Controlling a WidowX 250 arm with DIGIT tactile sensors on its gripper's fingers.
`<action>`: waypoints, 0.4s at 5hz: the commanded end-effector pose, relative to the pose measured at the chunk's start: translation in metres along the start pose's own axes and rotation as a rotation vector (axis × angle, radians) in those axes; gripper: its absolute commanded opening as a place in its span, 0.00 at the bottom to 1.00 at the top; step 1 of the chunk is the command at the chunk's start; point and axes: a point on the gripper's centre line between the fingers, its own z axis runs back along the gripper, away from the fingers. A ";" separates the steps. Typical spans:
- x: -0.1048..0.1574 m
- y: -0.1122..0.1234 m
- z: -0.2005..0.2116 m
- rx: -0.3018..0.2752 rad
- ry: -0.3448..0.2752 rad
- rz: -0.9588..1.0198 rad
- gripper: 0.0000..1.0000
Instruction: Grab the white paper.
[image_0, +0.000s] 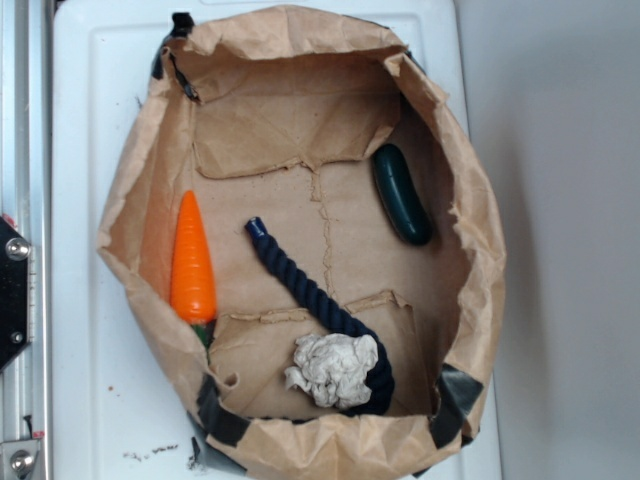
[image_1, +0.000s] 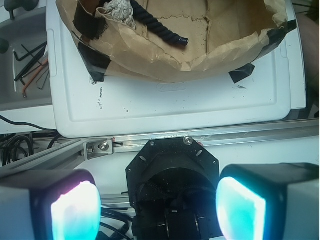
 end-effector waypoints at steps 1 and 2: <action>0.000 0.000 0.000 0.000 0.000 0.000 1.00; -0.009 -0.004 0.003 0.022 -0.033 0.004 1.00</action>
